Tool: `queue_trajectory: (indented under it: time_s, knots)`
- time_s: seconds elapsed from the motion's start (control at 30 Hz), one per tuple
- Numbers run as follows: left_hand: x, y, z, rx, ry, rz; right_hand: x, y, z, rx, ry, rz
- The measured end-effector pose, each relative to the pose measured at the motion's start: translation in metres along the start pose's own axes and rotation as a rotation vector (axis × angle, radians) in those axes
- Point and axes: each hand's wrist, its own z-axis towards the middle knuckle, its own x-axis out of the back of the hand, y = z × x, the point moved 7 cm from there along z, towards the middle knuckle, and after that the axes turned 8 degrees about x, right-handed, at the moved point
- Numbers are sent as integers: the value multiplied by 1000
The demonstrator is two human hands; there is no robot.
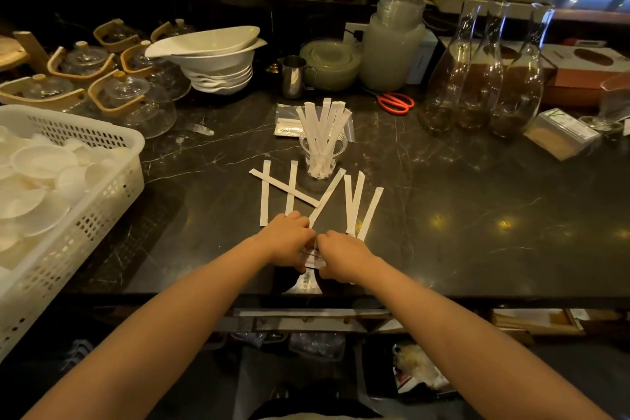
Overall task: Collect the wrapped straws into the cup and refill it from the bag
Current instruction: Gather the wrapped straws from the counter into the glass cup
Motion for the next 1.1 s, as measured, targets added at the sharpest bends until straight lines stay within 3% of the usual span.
queue_trajectory:
  time_s: [0.4, 0.73, 0.9, 1.1]
  knots:
    - [-17, 8, -14, -22, -47, 46, -9, -13, 6, 80, -125, -102]
    - [2, 7, -12, 7, -171, -9, -3, -8, 5, 119, -156, -5]
    - [73, -11, -13, 141, 4, -78, 29, 7, 8, 138, -46, 200]
    - [167, -50, -29, 243, 485, -780, 100, 34, 7, 155, 220, 467]
